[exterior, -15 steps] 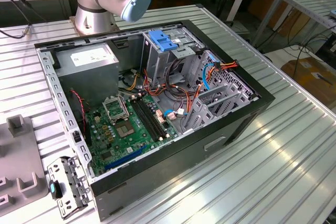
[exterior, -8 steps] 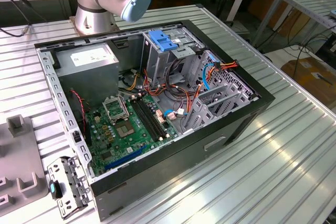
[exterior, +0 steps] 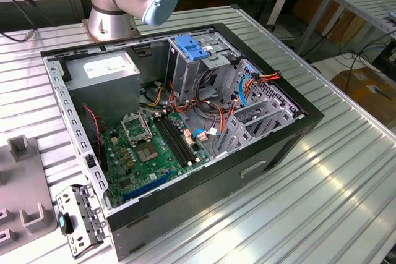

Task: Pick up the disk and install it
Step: 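Pick up the disk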

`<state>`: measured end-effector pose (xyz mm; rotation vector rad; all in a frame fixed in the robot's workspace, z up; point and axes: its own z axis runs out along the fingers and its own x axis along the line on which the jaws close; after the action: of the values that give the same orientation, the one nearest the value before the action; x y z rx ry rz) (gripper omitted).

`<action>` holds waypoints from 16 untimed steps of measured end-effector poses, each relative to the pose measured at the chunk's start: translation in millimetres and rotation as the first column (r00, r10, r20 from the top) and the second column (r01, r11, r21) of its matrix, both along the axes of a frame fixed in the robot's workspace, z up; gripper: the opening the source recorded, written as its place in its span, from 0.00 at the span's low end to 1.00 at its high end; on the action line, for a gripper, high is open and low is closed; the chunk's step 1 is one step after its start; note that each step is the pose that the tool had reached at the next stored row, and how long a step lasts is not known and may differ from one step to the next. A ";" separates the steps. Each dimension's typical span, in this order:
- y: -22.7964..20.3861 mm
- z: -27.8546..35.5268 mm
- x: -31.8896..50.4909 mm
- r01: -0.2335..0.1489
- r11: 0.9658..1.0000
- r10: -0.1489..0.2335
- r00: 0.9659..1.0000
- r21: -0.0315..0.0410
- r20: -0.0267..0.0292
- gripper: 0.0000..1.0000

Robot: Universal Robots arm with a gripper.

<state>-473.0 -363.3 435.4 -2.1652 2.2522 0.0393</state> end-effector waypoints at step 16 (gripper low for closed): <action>0.0 22.9 0.1 0.000 1.000 0.000 1.000 0.000 -0.005 0.37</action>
<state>-473.0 -363.3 458.2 -2.1673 2.2547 0.0442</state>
